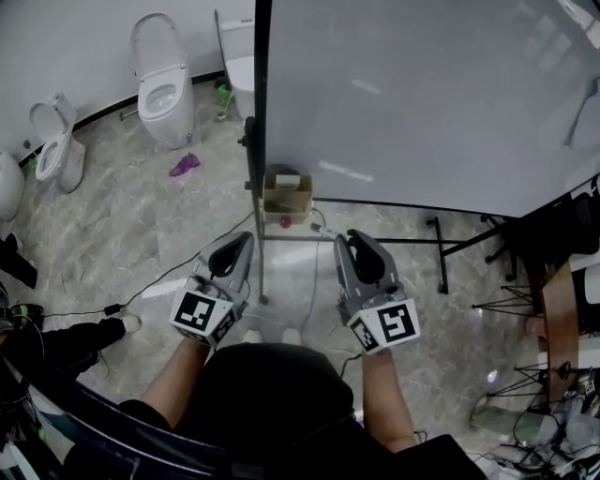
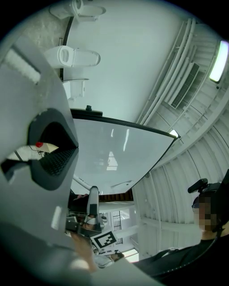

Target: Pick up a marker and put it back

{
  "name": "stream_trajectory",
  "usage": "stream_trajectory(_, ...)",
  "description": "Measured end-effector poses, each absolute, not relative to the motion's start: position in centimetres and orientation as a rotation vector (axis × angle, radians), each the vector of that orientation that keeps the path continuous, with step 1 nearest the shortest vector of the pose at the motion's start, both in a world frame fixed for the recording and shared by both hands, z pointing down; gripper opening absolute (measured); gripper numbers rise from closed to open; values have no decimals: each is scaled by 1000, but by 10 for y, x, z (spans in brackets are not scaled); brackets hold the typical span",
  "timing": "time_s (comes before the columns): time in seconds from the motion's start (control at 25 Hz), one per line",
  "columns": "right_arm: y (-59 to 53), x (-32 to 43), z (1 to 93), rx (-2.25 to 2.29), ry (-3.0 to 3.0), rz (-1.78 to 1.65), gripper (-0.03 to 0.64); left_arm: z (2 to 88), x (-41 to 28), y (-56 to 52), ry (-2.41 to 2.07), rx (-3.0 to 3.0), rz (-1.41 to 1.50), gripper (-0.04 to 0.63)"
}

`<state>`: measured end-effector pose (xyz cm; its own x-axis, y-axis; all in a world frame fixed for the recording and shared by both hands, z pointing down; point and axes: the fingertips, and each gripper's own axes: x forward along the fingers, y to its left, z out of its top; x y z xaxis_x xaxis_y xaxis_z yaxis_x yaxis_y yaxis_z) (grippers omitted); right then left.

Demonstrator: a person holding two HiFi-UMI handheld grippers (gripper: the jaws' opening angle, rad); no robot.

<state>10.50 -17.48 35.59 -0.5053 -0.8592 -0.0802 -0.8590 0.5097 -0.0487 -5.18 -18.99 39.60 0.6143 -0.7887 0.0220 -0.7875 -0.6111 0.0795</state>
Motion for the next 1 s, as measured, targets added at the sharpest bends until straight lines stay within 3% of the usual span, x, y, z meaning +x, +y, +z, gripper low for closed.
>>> stream_trajectory(1.0,-164,108,352,-1499,2654,-9,81,392,-46,-195,-1316,2779,-41,3)
